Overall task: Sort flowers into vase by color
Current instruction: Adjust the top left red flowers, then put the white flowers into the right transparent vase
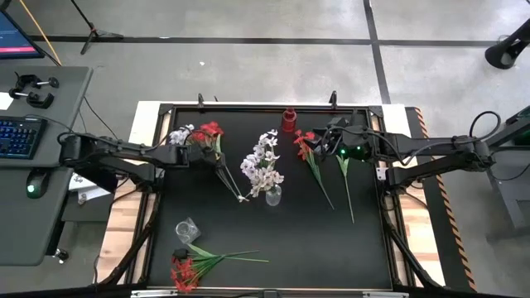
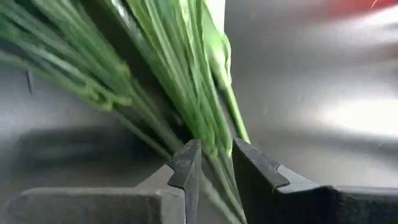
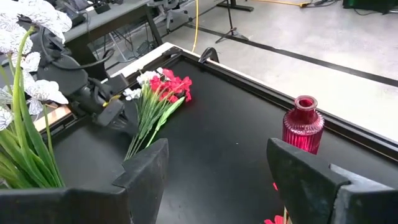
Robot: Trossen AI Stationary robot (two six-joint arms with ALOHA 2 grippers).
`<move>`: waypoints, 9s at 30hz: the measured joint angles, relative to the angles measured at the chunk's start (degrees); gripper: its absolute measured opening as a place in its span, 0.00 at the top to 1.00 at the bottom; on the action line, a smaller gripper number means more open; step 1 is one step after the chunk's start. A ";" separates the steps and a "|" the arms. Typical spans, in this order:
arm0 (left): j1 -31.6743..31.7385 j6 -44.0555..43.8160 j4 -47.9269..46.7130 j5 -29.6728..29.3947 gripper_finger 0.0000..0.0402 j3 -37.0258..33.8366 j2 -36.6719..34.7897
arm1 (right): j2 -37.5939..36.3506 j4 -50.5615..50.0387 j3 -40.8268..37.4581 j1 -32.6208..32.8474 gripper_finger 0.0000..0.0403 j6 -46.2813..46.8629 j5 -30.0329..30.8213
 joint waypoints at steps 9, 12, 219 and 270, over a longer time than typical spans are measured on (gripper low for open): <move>-0.10 -1.72 0.05 -4.26 0.81 0.01 -0.76 | 0.02 0.01 0.00 0.00 0.35 0.01 0.02; 0.54 -0.92 0.08 -3.28 0.81 0.00 0.10 | 0.02 0.01 0.00 0.00 0.35 0.02 0.02; -2.80 -40.92 -24.79 -10.22 0.54 20.25 25.59 | 0.04 -2.11 -0.02 -1.31 0.35 -1.70 -2.29; -12.51 -5.49 -30.85 -10.02 1.00 17.91 -4.21 | 0.04 -2.55 -0.02 -1.25 0.35 -0.15 -2.71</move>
